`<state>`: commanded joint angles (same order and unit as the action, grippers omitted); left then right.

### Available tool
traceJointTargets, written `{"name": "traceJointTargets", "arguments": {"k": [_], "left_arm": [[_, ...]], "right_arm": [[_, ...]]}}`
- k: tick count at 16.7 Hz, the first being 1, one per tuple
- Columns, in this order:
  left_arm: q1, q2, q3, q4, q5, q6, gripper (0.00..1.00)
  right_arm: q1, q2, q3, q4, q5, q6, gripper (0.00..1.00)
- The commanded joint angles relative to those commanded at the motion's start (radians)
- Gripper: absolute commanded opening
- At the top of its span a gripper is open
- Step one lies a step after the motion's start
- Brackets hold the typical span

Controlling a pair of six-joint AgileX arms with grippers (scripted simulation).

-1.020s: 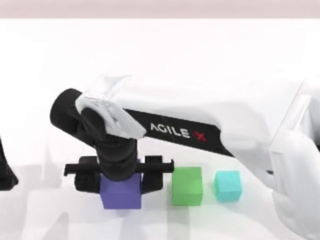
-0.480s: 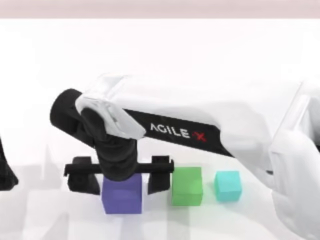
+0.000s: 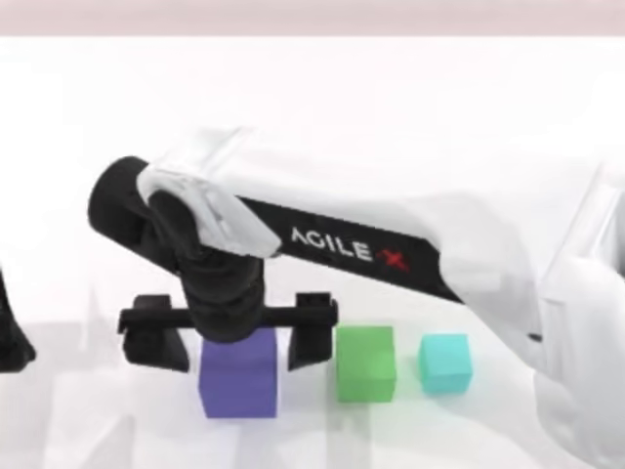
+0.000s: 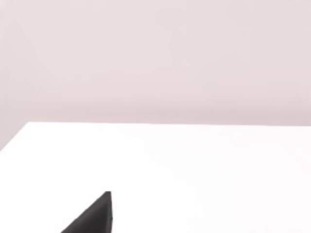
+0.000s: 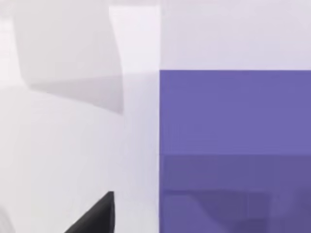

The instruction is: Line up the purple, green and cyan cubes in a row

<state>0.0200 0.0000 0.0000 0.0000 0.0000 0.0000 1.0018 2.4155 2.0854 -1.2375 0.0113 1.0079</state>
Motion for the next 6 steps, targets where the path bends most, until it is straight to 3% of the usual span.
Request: {"name": "traceJointTargets", "arguments": {"k": [6], "left_arm": [[0.000,0.000,0.000,0.000,0.000,0.000,1.00]], "right_arm": [[0.005,-0.014,0.176,-0.190,-0.001,-0.003,1.00]]}}
